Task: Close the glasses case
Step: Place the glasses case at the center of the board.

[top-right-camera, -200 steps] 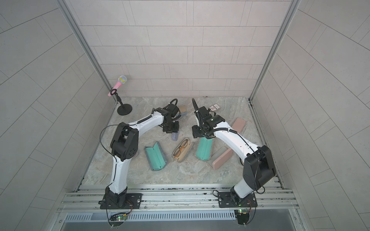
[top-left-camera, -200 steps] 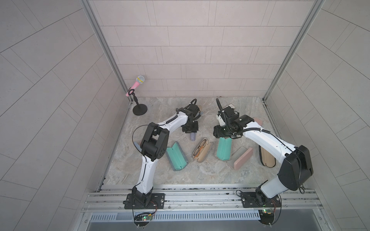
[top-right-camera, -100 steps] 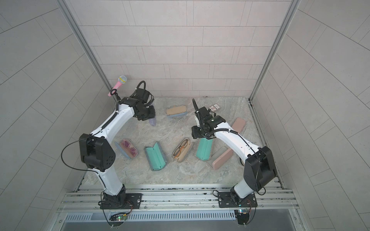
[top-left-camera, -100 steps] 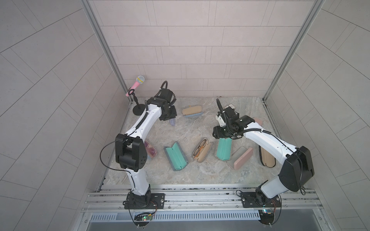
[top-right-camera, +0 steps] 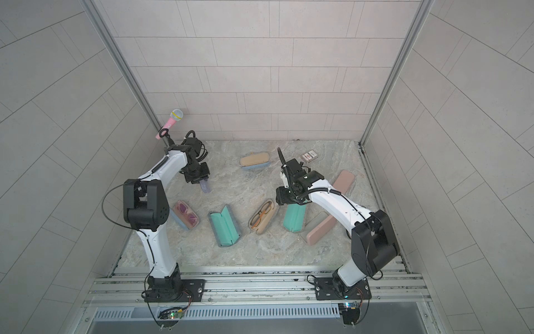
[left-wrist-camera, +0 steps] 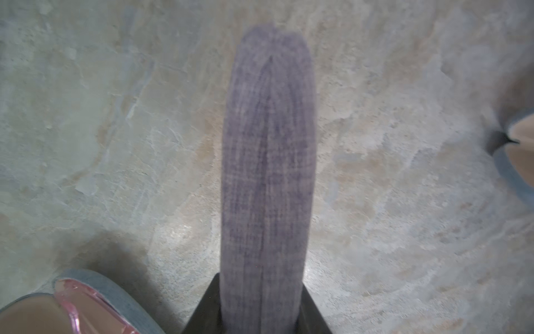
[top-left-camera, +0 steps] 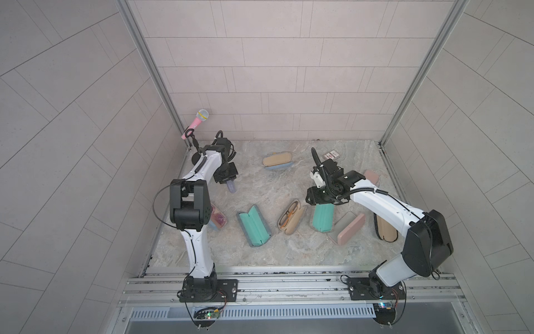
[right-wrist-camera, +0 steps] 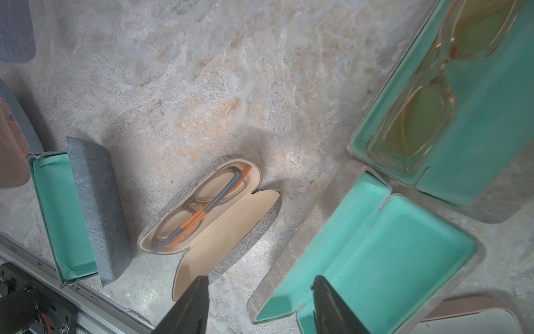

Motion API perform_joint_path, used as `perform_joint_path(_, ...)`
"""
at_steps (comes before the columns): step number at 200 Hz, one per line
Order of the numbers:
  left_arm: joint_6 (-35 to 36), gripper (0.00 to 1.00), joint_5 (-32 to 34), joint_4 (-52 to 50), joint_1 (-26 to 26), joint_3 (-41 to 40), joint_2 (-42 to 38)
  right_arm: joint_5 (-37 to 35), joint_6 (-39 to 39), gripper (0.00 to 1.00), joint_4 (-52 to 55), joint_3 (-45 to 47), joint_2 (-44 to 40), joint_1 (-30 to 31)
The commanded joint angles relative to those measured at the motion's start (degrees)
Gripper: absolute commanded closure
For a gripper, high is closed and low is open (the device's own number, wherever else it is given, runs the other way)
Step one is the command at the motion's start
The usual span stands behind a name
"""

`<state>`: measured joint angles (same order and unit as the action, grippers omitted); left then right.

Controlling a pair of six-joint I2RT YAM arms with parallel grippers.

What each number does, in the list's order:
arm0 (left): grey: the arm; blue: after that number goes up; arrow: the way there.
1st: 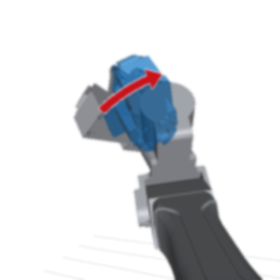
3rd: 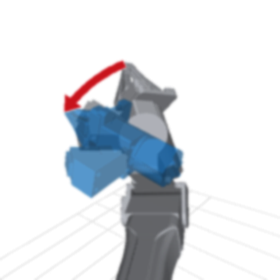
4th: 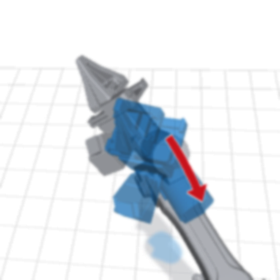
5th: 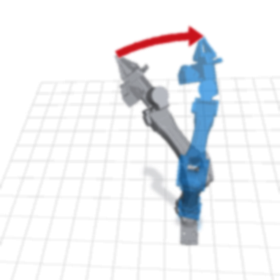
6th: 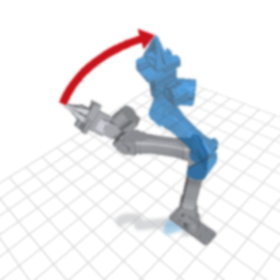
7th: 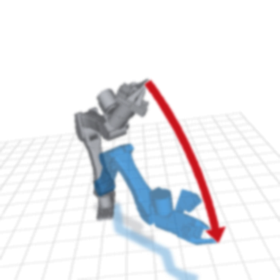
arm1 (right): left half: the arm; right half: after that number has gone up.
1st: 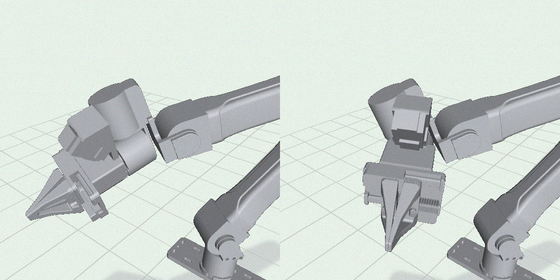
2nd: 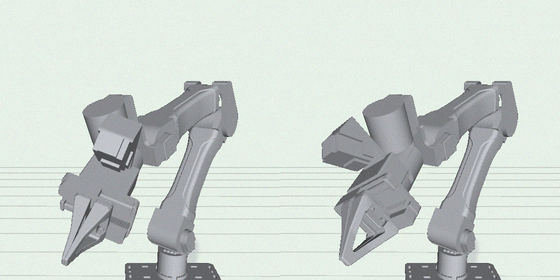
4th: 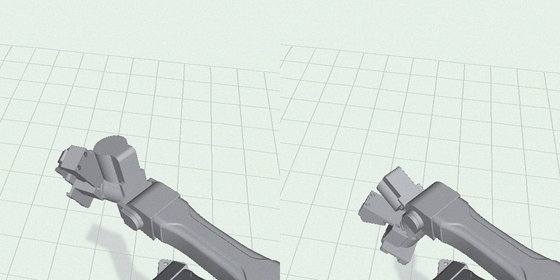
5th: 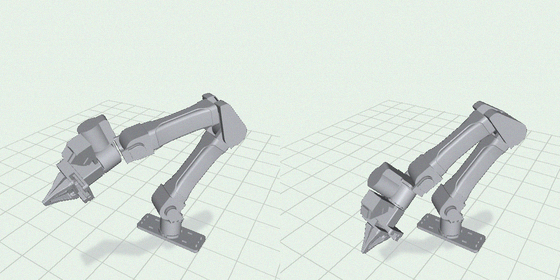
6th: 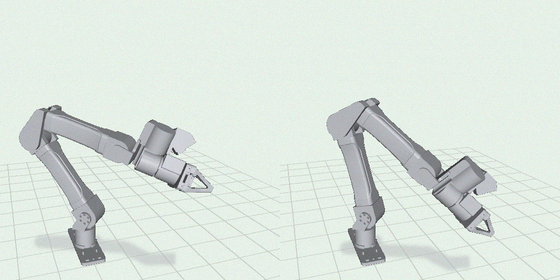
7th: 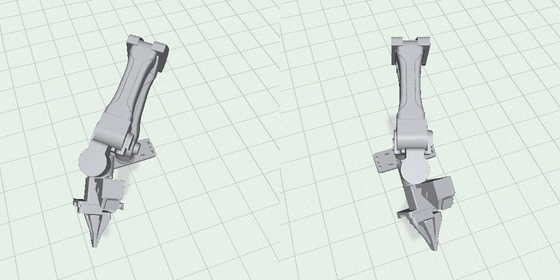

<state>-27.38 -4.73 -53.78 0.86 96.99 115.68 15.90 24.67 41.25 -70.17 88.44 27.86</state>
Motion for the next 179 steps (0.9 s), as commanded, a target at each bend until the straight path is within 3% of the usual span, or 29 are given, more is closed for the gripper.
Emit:
perform_joint_path(1, 1.0, 0.71, 1.6, -0.6, -2.9, 0.2, 0.5, 0.8, 0.4, 0.41, -0.4, 0.3, 0.3, 0.3)
perform_joint_path(102, 2.2, 0.68, 0.0, 0.4, -8.9, -1.3, 4.8, 1.2, 0.6, 0.40, 0.3, -1.8, 2.0, 1.1)
perform_joint_path(179, 2.1, 0.43, -1.3, 1.0, -9.1, -2.6, 4.1, 0.3, 1.1, 0.40, 1.1, -2.4, 2.1, 2.3)
